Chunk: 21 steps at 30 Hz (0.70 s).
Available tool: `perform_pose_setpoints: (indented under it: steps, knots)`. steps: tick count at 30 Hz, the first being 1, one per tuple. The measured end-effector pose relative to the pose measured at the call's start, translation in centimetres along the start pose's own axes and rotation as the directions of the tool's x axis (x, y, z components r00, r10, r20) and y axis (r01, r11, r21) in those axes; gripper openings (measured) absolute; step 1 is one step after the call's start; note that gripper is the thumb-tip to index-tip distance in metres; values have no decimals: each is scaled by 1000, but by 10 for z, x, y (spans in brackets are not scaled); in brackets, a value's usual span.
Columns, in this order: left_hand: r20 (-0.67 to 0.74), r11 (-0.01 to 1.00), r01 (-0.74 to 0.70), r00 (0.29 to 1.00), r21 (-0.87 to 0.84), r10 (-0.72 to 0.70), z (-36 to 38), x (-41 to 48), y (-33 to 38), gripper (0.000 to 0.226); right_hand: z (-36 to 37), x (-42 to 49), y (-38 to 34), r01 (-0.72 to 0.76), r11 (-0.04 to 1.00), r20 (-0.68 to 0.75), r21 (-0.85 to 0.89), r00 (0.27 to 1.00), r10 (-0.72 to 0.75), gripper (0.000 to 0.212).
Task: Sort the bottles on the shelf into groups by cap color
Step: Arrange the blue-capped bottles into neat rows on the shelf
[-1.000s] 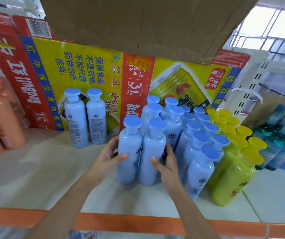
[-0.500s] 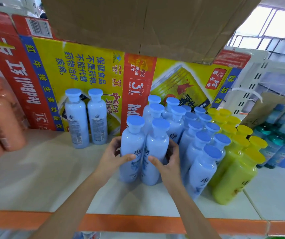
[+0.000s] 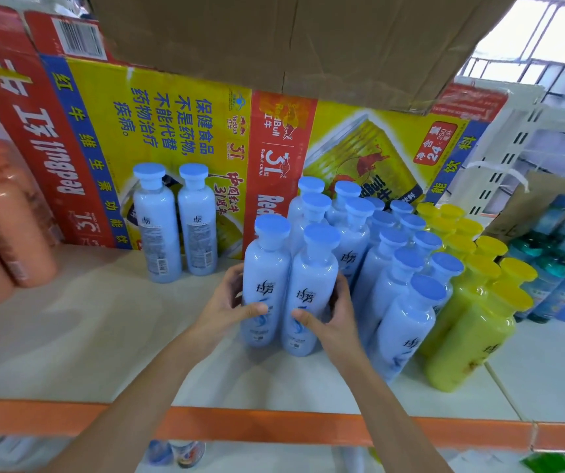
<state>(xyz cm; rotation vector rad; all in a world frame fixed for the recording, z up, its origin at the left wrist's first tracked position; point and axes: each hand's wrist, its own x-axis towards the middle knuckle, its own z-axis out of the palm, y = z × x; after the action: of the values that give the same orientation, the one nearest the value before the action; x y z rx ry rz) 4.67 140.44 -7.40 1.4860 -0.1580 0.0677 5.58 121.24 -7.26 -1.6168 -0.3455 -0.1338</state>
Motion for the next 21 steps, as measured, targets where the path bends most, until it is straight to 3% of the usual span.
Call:
perform_pose_setpoints:
  steps: [5,16,21]
  knots:
    - [-21,999,-6,1000,45,7,1,1,-6,74,-4,3,-4,-35,999,16,-14,999,35,68]
    - [-31,997,-22,999,72,24,5,-4,-5,76,-5,3,-8,-50,998,18,-43,999,50,74]
    - [-2,992,-20,1000,121,21,4,-6,-2,90,-12,5,-15,-76,989,76,-128,993,86,75]
